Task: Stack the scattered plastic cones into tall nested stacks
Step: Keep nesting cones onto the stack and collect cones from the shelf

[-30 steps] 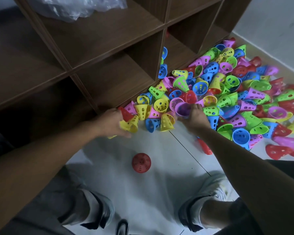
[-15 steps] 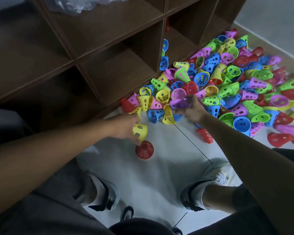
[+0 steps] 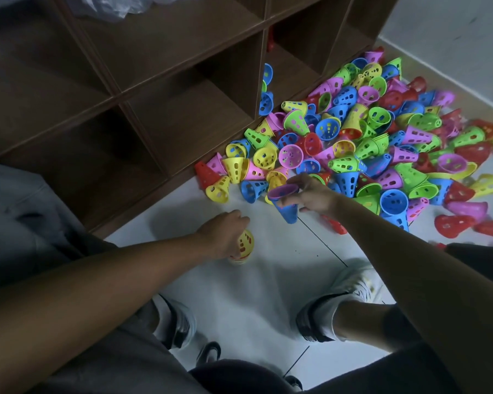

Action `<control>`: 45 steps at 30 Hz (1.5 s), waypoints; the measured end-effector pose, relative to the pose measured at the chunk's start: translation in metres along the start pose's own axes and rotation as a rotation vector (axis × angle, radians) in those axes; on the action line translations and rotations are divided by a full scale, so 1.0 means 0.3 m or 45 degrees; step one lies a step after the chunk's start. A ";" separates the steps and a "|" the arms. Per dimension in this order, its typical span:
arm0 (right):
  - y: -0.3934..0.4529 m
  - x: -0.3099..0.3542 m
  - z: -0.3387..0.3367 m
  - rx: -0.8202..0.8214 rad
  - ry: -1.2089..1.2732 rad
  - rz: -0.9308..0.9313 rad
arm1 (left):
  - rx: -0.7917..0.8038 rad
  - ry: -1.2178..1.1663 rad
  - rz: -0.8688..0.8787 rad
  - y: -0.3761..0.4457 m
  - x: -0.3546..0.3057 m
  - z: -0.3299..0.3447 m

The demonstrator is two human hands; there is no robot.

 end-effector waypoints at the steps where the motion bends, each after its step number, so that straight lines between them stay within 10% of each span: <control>1: 0.000 0.000 0.003 0.008 0.008 0.007 | -0.037 -0.048 -0.004 0.005 -0.001 0.005; 22: 0.015 0.204 0.216 0.784 -0.803 -0.042 | 0.168 -0.358 -0.173 0.017 0.275 0.023; 45: -0.111 0.240 0.528 0.388 -1.342 -0.278 | -0.035 -0.494 -0.391 0.038 0.397 -0.013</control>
Point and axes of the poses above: each hand's wrist, its own y-axis towards the middle knuckle, its own z-axis out of the palm, x = y × z, the point moved 1 cm from there along y, towards the middle knuckle, and after that the axes turned 12 degrees about -z, right-handed, at the moved point
